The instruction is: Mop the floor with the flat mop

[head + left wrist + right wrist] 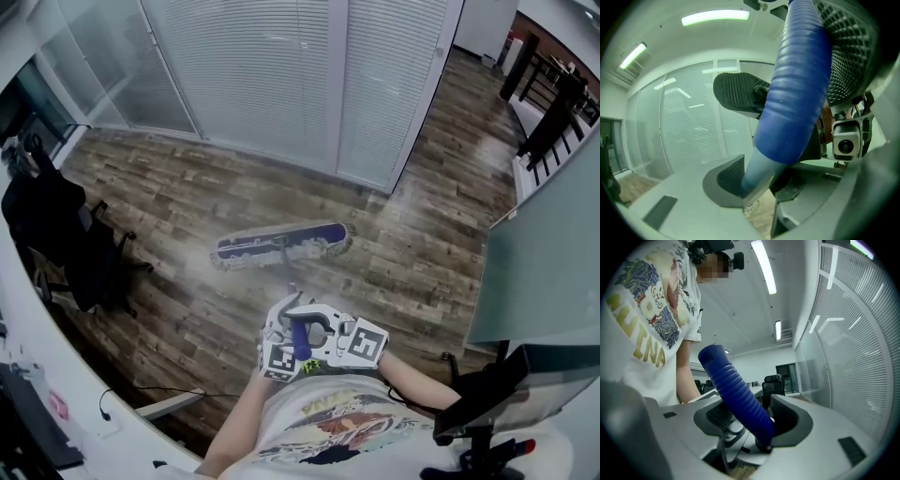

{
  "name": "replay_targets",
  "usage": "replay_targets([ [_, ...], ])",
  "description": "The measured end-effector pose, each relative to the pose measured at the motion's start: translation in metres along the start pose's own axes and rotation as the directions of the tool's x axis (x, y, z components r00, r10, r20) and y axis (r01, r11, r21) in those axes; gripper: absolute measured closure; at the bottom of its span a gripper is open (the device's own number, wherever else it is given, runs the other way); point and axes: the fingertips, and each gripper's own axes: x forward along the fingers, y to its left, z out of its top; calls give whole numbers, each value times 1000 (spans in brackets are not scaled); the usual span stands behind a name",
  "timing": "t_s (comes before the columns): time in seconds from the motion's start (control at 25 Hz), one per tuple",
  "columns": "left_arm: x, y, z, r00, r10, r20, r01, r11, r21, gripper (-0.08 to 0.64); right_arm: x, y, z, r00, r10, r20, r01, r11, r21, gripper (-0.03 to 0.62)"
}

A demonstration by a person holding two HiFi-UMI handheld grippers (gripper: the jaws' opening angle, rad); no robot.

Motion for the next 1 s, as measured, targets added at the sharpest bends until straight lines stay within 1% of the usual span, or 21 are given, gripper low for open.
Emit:
replay_targets([
  [0.12,18,28,-7,1000,-14,10,14,1000,3,465,16,-31,-8,1000,-22,-2,22,1000,-7,356],
  [0.2,30,44,-13,1000,-15,3,15,1000,0,463,23,-50,-12,1000,-28,-2,28,1000,-4,356],
  [0.44,86,105,-12,1000,-11,10,11,1000,1,462,41,-128,-11,1000,-15,18,16,1000,-26,356],
  [0.56,125,142,-12,1000,-12,-1,12,1000,1,462,49,-182,-10,999,-15,29,16,1000,-20,356],
  [0.68,173,187,5,1000,1,-11,-1,1000,10,460,52,-246,-6,999,-21,45,21,1000,1,355],
  [0.76,208,213,6,1000,-1,-24,2,1000,13,459,52,-292,-3,998,-25,52,24,1000,16,355],
  [0.92,274,261,12,999,-5,-39,5,1000,-1,451,51,-375,2,997,-44,63,39,996,84,354],
  [1.0,304,288,14,999,4,-40,-4,1000,-9,448,54,-414,3,997,-37,66,31,995,95,354],
])
